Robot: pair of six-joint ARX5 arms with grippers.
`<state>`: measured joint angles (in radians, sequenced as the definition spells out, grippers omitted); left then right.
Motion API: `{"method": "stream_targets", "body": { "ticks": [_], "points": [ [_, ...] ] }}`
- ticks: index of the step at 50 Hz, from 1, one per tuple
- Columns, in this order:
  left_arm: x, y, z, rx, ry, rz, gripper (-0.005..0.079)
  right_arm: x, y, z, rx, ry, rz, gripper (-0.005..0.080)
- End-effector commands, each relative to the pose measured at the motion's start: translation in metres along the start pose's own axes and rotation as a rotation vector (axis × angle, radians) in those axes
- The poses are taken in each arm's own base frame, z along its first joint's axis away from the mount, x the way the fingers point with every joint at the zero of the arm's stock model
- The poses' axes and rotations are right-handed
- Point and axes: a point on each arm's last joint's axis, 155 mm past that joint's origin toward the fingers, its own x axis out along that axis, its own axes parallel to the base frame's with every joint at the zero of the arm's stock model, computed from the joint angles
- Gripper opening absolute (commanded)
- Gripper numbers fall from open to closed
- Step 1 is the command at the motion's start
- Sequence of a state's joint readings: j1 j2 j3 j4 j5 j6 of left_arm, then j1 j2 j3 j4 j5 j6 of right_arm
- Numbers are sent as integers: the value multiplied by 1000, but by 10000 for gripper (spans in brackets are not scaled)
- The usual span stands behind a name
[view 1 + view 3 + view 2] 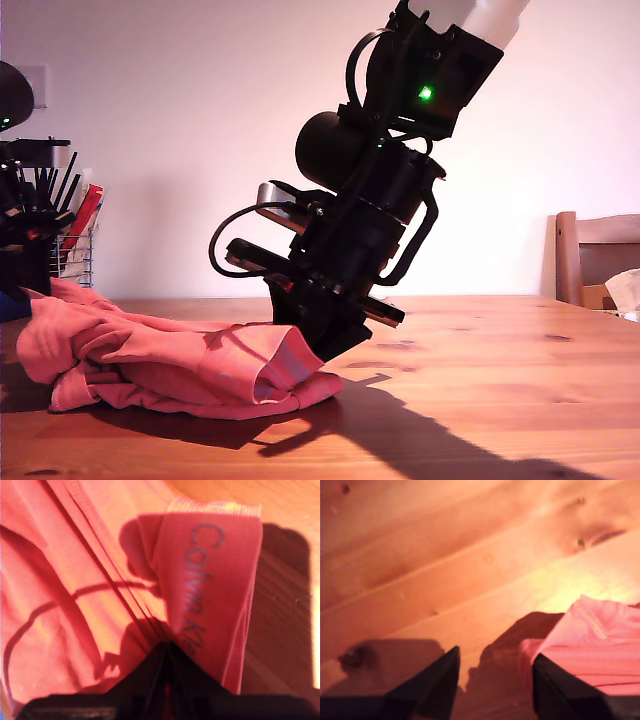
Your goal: Fold the underwear in front of you. After folding it, place it to the right side.
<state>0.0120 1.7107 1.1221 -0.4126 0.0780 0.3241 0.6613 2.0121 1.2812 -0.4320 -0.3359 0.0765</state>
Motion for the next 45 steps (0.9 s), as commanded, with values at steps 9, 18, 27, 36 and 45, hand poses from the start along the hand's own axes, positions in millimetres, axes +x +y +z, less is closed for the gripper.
{"method": "stream_targets", "body": {
  "ticks": [9, 18, 27, 36, 45],
  "points": [
    [3, 25, -7, 14, 6, 61, 466, 17, -20, -46, 54, 132, -35, -11],
    [2, 36, -6, -3, -8, 76, 511, 17, -16, -44, 54, 128, -15, -11],
    [0, 6, -16, -215, 35, -81, 555, 18, -15, -41, 48, 114, -10, -11],
    [-11, -43, -15, -360, 61, -334, 556, 18, -14, -39, 46, 107, -6, -11],
    [-26, -75, -5, -489, 67, -530, 555, 18, -14, -39, 46, 107, -6, -11]
  ]
}}
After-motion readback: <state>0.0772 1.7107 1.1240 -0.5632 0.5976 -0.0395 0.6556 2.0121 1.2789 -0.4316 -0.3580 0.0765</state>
